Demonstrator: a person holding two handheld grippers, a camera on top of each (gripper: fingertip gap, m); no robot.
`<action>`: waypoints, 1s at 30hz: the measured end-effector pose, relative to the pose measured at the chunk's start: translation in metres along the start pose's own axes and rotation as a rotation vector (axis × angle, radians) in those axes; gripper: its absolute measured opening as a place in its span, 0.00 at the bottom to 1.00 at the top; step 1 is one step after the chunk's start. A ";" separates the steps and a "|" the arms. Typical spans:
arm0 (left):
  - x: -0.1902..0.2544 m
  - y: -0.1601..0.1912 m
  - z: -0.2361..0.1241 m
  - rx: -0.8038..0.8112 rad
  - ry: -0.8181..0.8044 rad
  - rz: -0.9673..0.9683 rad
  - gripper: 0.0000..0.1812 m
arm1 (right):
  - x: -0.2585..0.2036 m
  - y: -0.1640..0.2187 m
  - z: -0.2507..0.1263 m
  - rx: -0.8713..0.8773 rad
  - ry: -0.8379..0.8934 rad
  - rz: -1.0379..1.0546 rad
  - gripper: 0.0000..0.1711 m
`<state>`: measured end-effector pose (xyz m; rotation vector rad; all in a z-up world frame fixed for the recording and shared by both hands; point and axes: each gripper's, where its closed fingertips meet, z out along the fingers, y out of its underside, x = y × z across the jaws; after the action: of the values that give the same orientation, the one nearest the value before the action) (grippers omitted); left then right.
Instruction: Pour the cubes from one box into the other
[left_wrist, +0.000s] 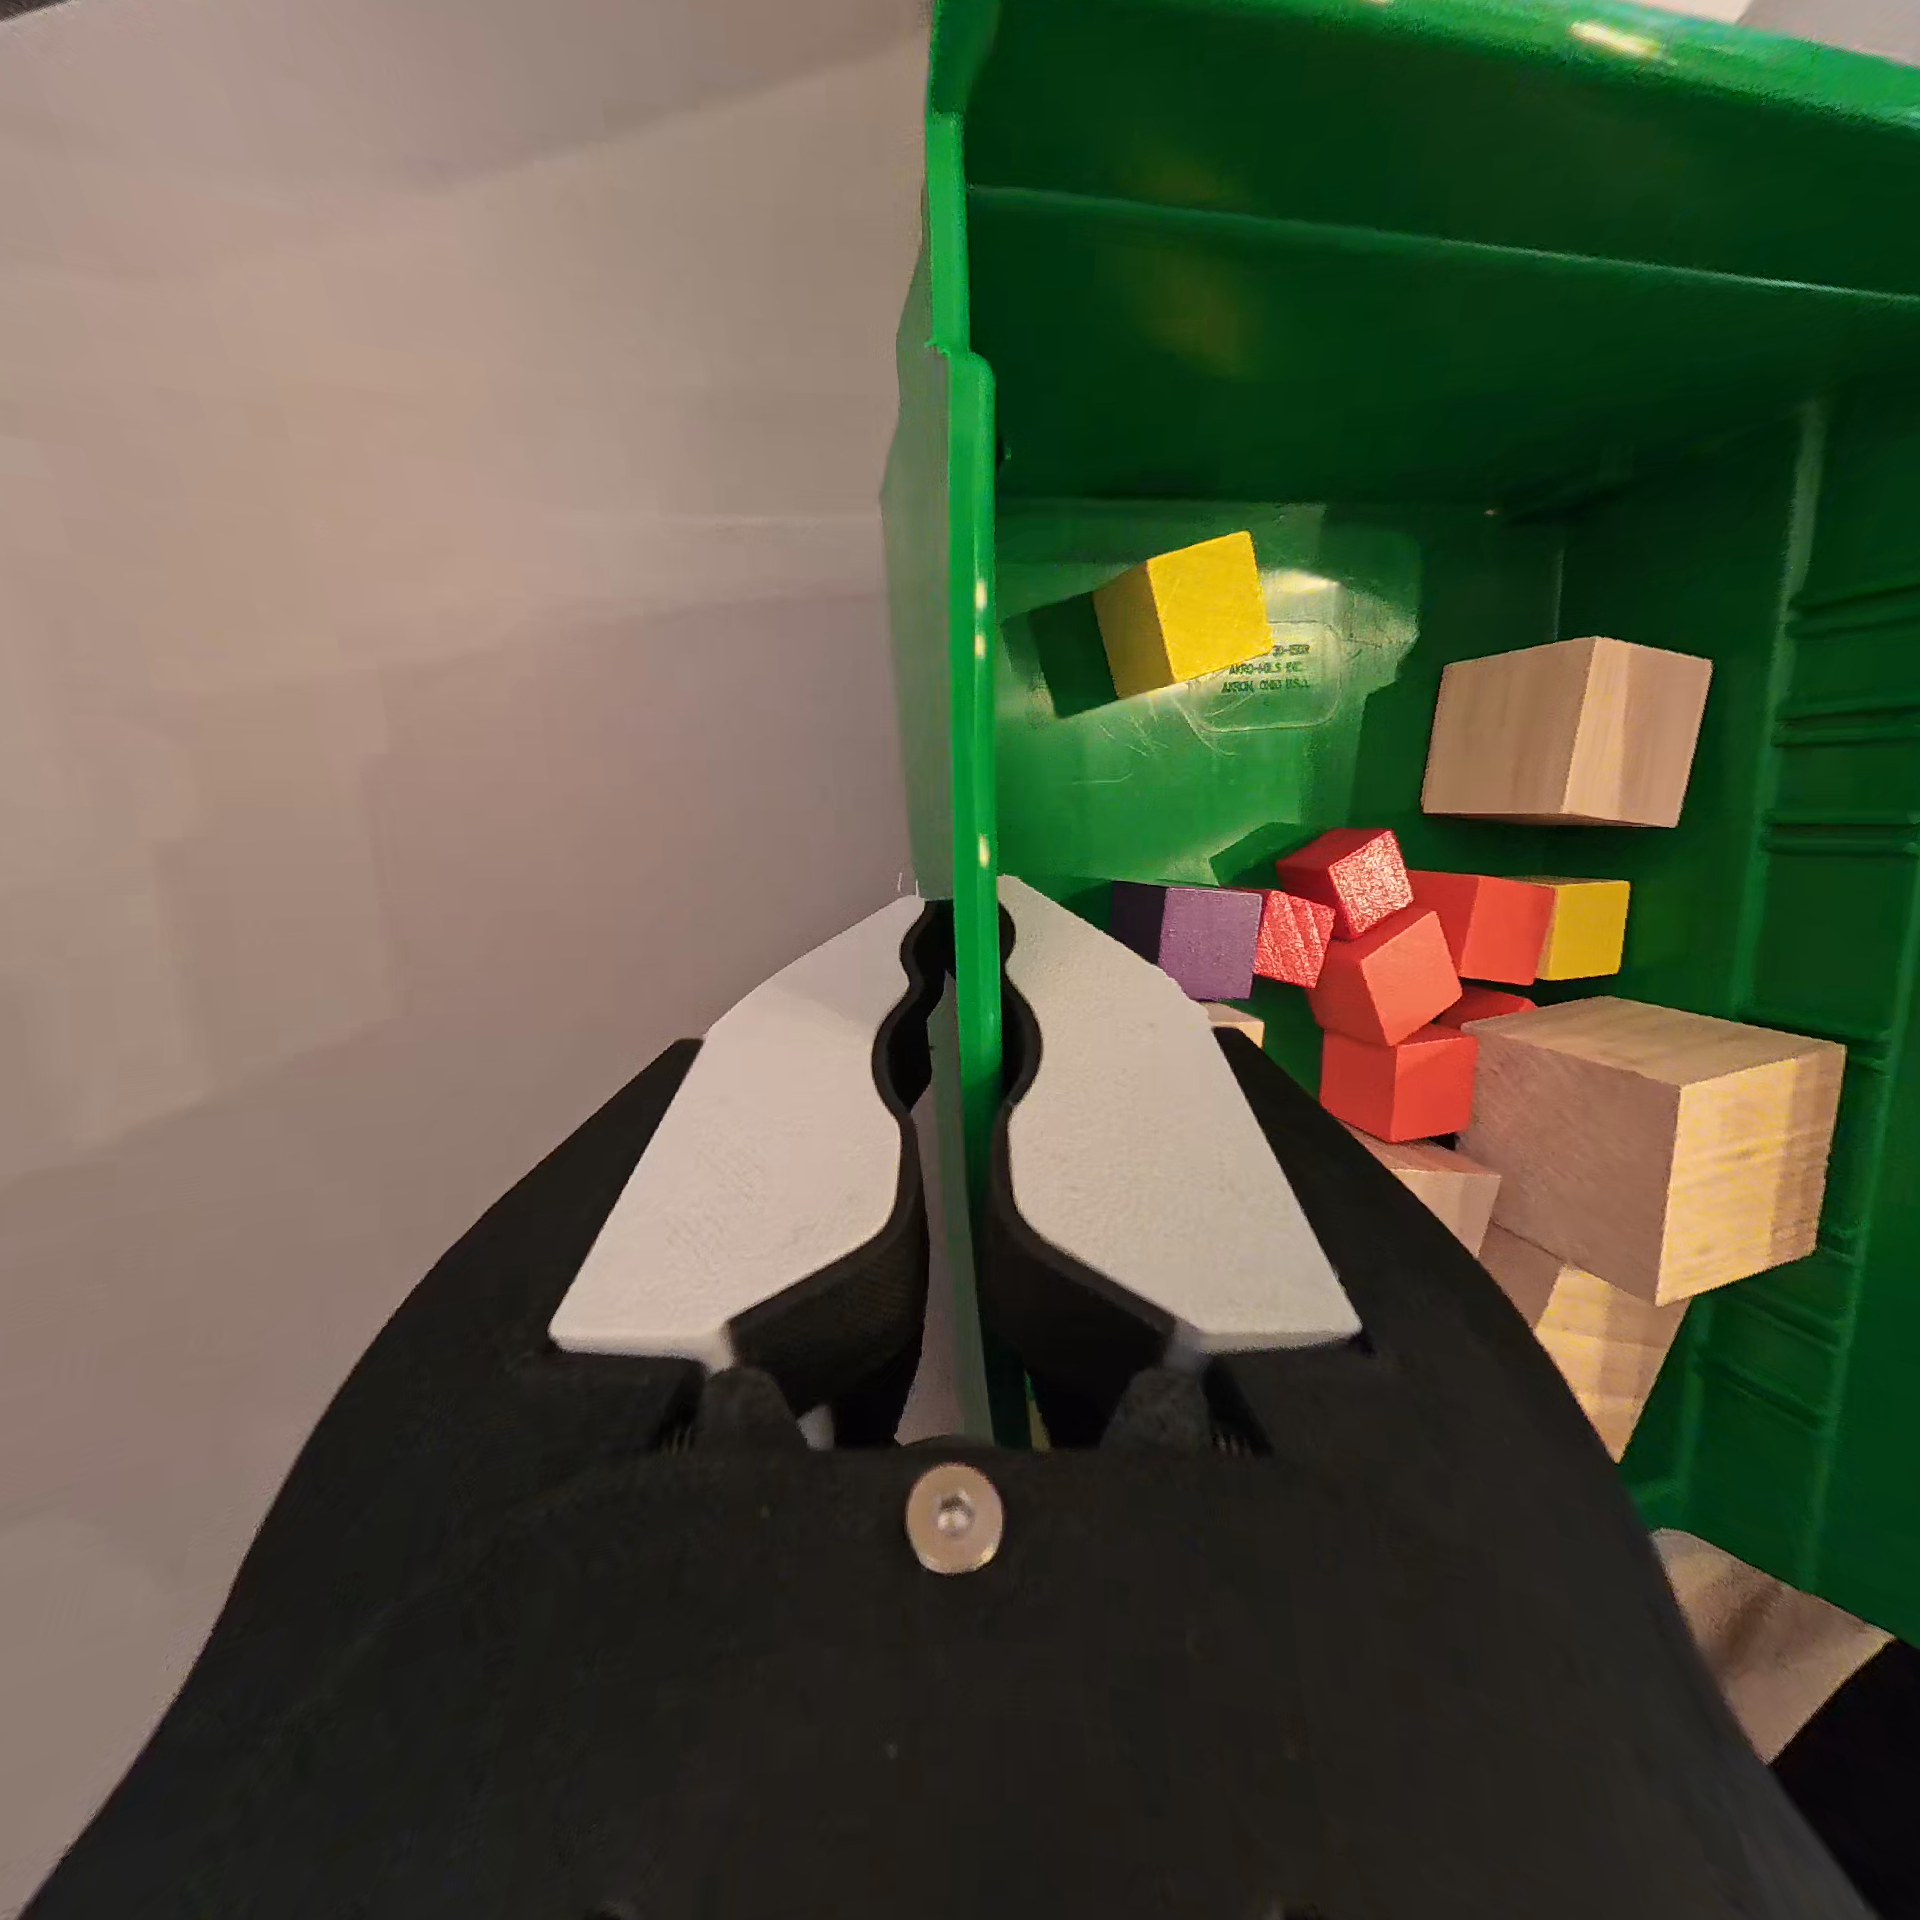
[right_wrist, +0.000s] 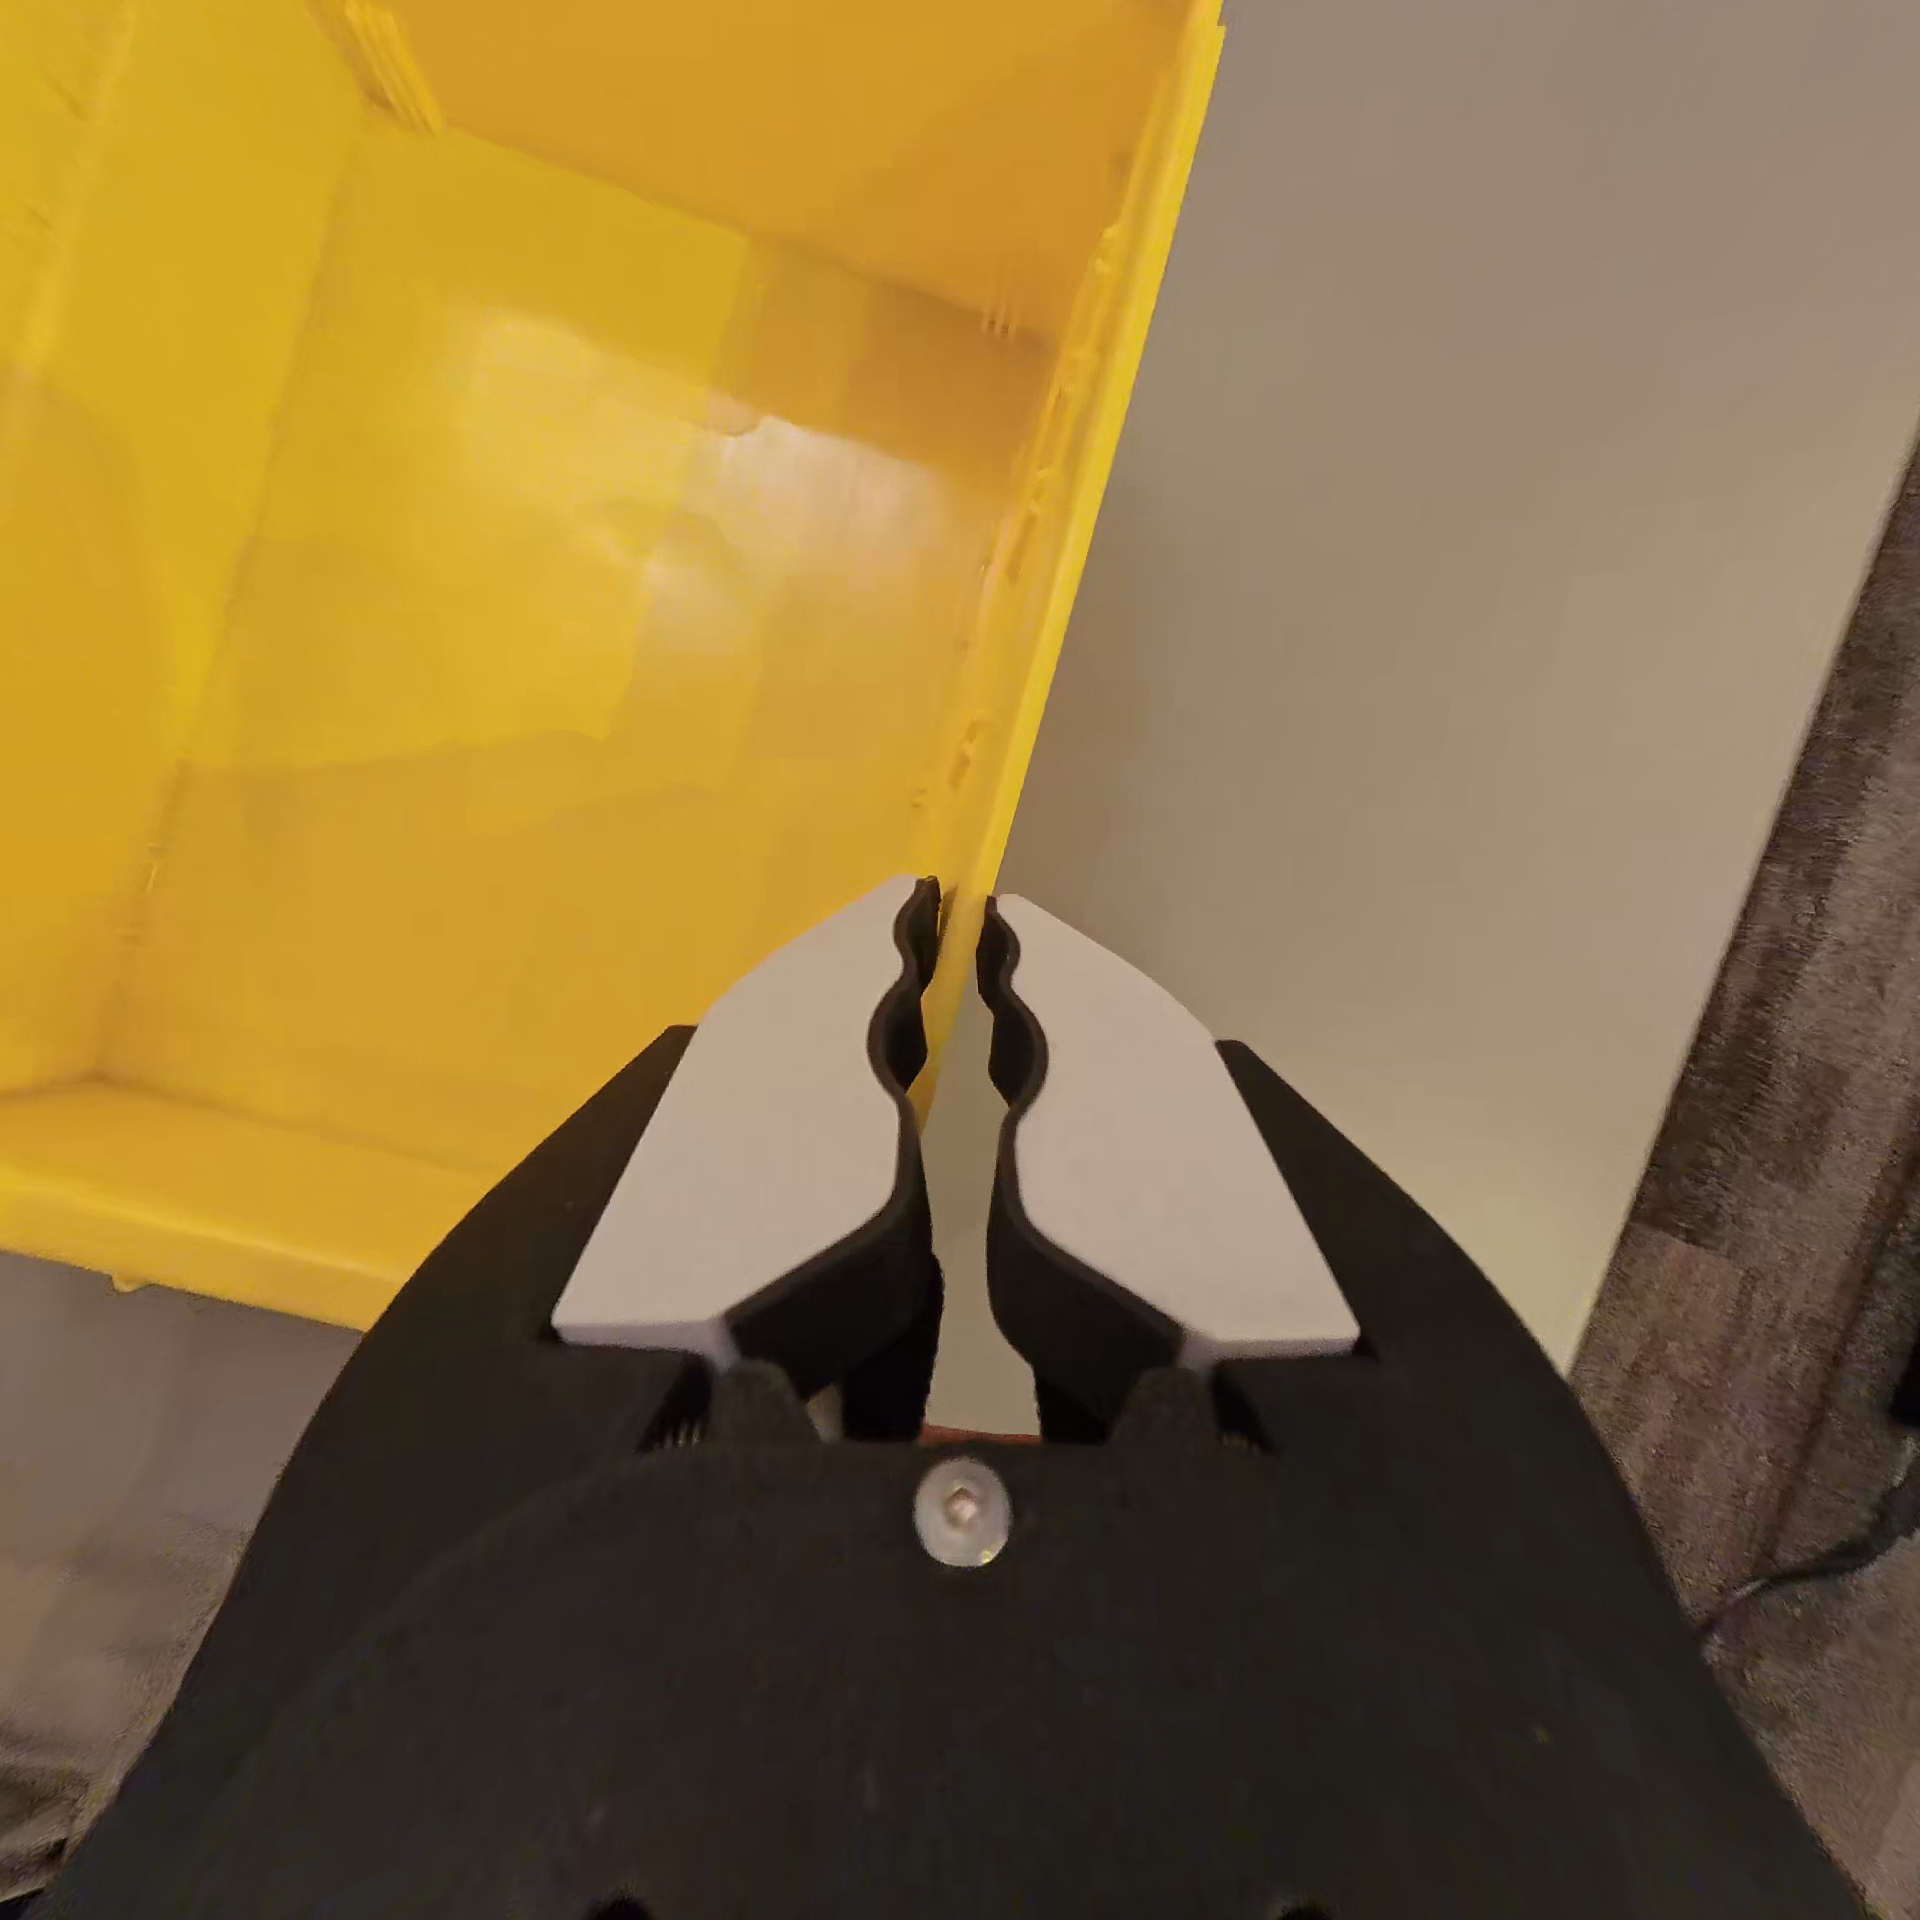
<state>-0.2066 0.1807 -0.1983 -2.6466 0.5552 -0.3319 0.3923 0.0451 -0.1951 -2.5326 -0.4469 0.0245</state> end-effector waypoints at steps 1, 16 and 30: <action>0.003 -0.002 0.000 0.015 0.010 -0.008 0.03 | -0.005 -0.001 0.000 0.001 0.003 -0.001 0.01; 0.030 -0.026 -0.002 0.156 0.090 -0.095 0.04 | -0.057 0.003 -0.010 0.057 0.023 0.060 0.14; 0.093 -0.092 -0.036 0.235 0.114 -0.115 0.03 | -0.250 -0.198 -0.062 0.433 -0.425 -0.087 0.38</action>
<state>-0.1044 0.2056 -0.1122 -2.4476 0.3744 -0.5504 0.1019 0.0881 -0.0560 -2.0718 -0.6382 0.5723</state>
